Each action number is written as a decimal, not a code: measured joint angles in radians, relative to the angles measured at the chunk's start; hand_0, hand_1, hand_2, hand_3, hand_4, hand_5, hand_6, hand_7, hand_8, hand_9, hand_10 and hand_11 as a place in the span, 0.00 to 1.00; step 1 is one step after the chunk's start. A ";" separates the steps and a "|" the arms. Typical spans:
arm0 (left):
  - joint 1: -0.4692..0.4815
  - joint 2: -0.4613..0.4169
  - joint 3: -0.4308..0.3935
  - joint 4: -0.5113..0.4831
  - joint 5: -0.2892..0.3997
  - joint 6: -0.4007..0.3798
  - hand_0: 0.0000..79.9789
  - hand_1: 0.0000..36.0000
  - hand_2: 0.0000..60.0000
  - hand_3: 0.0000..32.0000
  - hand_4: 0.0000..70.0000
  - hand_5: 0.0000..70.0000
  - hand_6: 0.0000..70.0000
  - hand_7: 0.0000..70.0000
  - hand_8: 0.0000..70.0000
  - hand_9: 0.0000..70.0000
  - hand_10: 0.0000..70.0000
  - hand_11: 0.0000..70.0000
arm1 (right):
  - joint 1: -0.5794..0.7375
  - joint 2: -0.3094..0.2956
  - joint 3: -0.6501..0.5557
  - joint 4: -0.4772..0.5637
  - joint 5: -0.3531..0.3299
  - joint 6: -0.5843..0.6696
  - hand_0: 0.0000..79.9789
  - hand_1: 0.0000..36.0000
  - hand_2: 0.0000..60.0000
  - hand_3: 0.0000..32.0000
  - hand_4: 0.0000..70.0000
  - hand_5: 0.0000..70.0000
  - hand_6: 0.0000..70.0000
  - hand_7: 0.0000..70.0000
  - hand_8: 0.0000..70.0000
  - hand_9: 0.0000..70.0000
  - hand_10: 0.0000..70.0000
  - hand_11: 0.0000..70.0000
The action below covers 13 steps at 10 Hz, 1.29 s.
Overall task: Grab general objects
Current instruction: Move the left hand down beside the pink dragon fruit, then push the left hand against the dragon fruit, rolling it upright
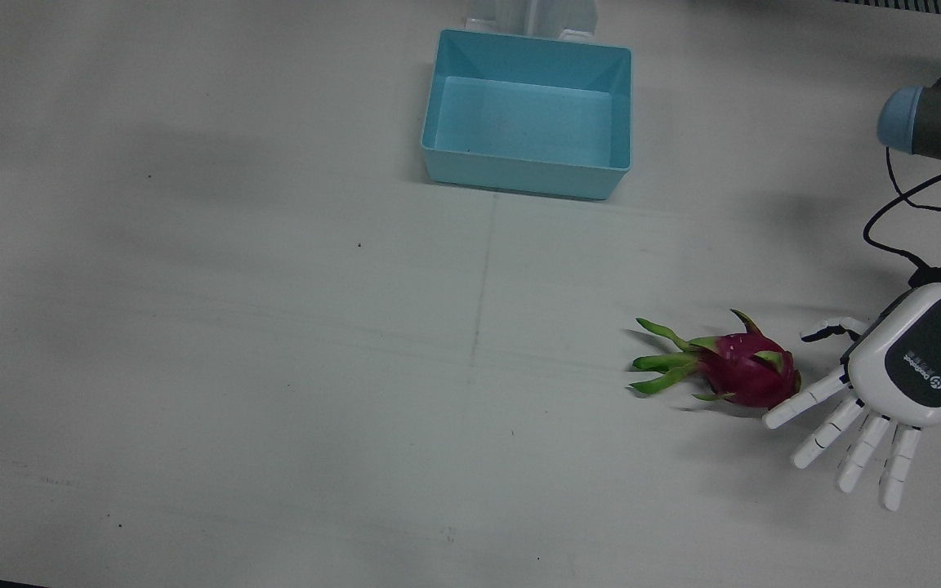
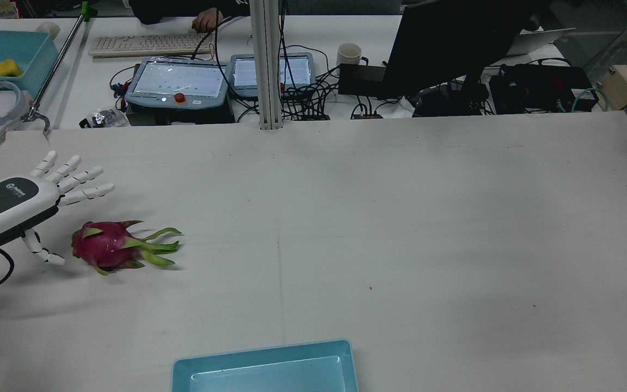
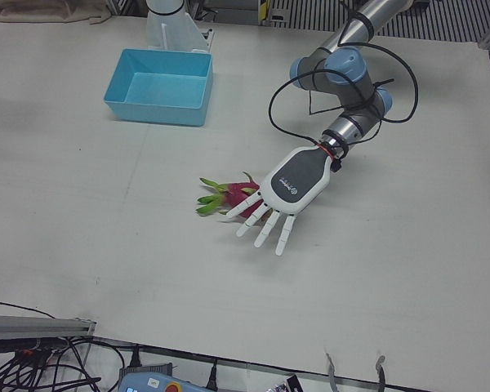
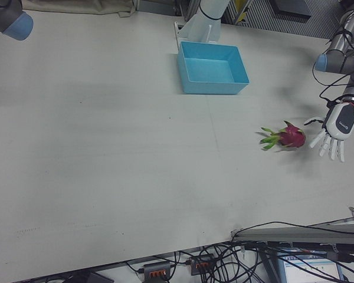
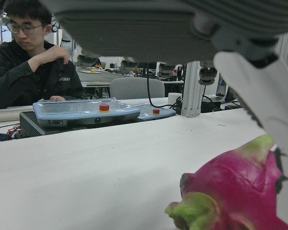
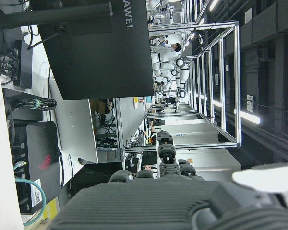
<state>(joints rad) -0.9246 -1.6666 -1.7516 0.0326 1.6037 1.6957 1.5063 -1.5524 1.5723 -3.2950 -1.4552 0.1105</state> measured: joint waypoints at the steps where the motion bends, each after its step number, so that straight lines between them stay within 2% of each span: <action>1: 0.007 -0.001 0.013 -0.005 -0.007 0.014 0.69 0.77 0.36 0.82 0.00 0.00 0.00 0.12 0.00 0.00 0.00 0.00 | 0.000 0.000 0.000 0.000 0.000 0.000 0.00 0.00 0.00 0.00 0.00 0.00 0.00 0.00 0.00 0.00 0.00 0.00; 5: 0.053 -0.007 0.049 -0.020 -0.050 0.034 0.69 0.76 0.34 0.70 0.00 0.02 0.00 0.12 0.00 0.00 0.00 0.00 | 0.000 0.000 0.000 0.000 -0.001 0.000 0.00 0.00 0.00 0.00 0.00 0.00 0.00 0.00 0.00 0.00 0.00 0.00; 6: 0.058 -0.009 0.051 -0.020 -0.054 0.034 0.69 0.75 0.34 0.59 0.00 0.06 0.00 0.12 0.00 0.00 0.00 0.00 | 0.000 0.000 0.000 0.000 -0.001 0.000 0.00 0.00 0.00 0.00 0.00 0.00 0.00 0.00 0.00 0.00 0.00 0.00; 8: 0.062 -0.015 0.053 -0.021 -0.058 0.035 0.67 0.70 0.37 0.12 0.01 0.22 0.00 0.09 0.00 0.00 0.00 0.00 | 0.000 0.000 0.000 0.000 -0.001 0.000 0.00 0.00 0.00 0.00 0.00 0.00 0.00 0.00 0.00 0.00 0.00 0.00; 9: 0.063 -0.024 0.061 -0.020 -0.058 0.035 0.67 0.66 0.37 0.00 0.13 0.31 0.00 0.07 0.00 0.00 0.00 0.00 | 0.000 0.000 0.000 0.000 -0.001 0.000 0.00 0.00 0.00 0.00 0.00 0.00 0.00 0.00 0.00 0.00 0.00 0.00; 10: 0.063 -0.037 0.071 -0.017 -0.059 0.035 0.66 0.60 0.29 0.00 0.25 0.37 0.00 0.07 0.00 0.00 0.00 0.00 | 0.000 0.000 0.000 0.000 -0.001 0.000 0.00 0.00 0.00 0.00 0.00 0.00 0.00 0.00 0.00 0.00 0.00 0.00; 11: 0.064 -0.050 0.083 -0.014 -0.059 0.035 0.65 0.52 0.18 0.00 0.32 0.41 0.00 0.07 0.00 0.00 0.00 0.00 | 0.000 0.000 0.000 0.000 0.000 0.000 0.00 0.00 0.00 0.00 0.00 0.00 0.00 0.00 0.00 0.00 0.00 0.00; 13: 0.065 -0.064 0.095 -0.008 -0.059 0.035 0.63 0.38 0.04 0.00 0.42 0.52 0.00 0.08 0.00 0.00 0.00 0.00 | 0.000 0.000 0.000 0.000 0.000 0.000 0.00 0.00 0.00 0.00 0.00 0.00 0.00 0.00 0.00 0.00 0.00 0.00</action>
<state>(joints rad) -0.8600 -1.7304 -1.6571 0.0247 1.5451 1.7303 1.5064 -1.5524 1.5723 -3.2950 -1.4554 0.1104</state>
